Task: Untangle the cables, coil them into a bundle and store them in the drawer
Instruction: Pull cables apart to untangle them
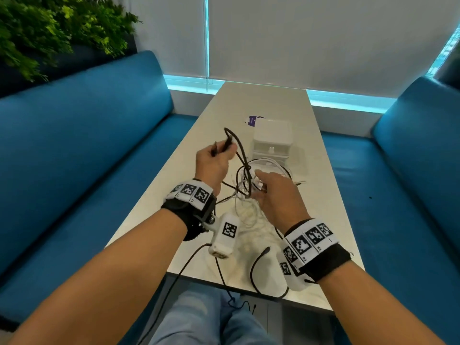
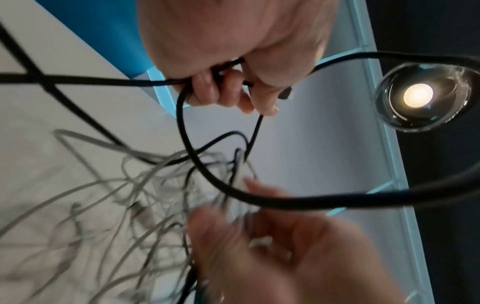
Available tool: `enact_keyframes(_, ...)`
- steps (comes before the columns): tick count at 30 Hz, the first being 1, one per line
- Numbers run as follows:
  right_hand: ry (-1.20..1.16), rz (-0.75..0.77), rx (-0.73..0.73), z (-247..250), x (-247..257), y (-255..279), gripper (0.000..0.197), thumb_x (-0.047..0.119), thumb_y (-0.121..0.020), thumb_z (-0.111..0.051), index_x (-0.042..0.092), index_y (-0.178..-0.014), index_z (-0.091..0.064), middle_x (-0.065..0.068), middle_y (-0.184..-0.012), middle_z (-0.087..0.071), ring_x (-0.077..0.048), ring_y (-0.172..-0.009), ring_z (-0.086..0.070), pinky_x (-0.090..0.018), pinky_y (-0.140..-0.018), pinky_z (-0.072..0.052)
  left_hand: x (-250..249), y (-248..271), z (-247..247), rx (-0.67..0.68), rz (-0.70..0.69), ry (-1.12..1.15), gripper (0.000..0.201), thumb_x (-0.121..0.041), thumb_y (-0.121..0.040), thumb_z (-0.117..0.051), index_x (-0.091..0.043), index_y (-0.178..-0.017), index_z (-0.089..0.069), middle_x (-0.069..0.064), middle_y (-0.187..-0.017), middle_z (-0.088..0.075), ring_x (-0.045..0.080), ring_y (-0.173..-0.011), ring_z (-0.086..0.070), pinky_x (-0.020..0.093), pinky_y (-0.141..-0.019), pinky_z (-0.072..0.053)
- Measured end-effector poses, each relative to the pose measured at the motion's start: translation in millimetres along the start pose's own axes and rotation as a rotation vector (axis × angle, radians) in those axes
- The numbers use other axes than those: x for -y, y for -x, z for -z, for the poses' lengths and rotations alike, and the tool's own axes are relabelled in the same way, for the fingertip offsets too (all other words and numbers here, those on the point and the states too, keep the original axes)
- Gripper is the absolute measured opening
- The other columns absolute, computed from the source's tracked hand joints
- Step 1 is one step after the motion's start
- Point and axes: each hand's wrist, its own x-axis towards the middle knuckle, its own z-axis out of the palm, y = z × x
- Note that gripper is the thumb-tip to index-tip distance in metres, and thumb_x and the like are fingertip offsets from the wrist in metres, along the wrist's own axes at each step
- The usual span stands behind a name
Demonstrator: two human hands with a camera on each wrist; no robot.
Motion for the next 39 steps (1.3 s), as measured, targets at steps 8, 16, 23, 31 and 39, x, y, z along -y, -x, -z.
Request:
enact_keyframes(8, -0.107, -0.140, 0.192, -5, -26, 6, 0.057, 0.032, -0.084, -0.072, 0.024, -0.137, -0.052, -0.007, -0.121, -0.059, -0.023, -0.116, -0.054, -0.033, -0.098, -0.042, -11, -3, 9, 0.171, -0.194, -0.083, 0.006, -0.013, -0.087, -0.069, -0.015, -0.081, -0.067, -0.001, -0.062, -0.049, 0.003, -0.040, -0.033, 0.015, -0.044, -0.029)
enact_keyframes(16, -0.283, -0.114, 0.087, 17, -12, -14, 0.011, 0.031, -0.083, -0.073, 0.024, -0.092, -0.073, 0.004, -0.085, -0.068, -0.010, -0.078, -0.061, -0.017, -0.065, -0.041, -10, 14, 1, 0.515, -0.125, 0.010, 0.007, -0.011, -0.091, -0.062, -0.014, -0.091, -0.068, -0.002, -0.068, -0.063, 0.007, -0.043, -0.027, 0.017, -0.041, -0.023)
enact_keyframes(23, -0.442, -0.119, 0.052, 19, -21, -15, 0.006, 0.017, -0.085, -0.069, 0.017, -0.082, -0.074, 0.000, -0.076, -0.072, -0.016, -0.072, -0.065, -0.039, -0.078, -0.055, 11, 24, 1, 0.580, -0.148, -0.219, 0.028, -0.004, -0.091, -0.061, -0.007, -0.119, -0.063, -0.008, -0.073, -0.063, -0.002, -0.044, -0.047, 0.009, -0.048, -0.036)
enact_keyframes(31, -0.523, -0.064, -0.118, 29, -21, -17, 0.016, 0.014, -0.080, -0.071, 0.027, -0.071, -0.073, 0.002, -0.069, -0.073, -0.012, -0.066, -0.069, -0.029, -0.070, -0.055, 51, 19, -6, 0.501, -0.375, -0.521, 0.019, -0.026, -0.078, -0.077, -0.037, -0.093, -0.072, 0.003, -0.091, -0.072, 0.021, -0.090, -0.066, 0.044, -0.086, -0.053)
enact_keyframes(39, -0.780, 0.040, -0.332, 70, 3, -31, 0.019, -0.001, -0.084, -0.067, 0.017, -0.077, -0.069, 0.003, -0.065, -0.068, -0.005, -0.057, -0.062, -0.018, -0.059, -0.050, 74, 14, 5, 0.407, -0.215, -0.796, 0.019, -0.041, -0.075, -0.079, -0.024, -0.082, -0.078, -0.002, -0.074, -0.072, 0.017, -0.073, -0.066, 0.032, -0.071, -0.055)
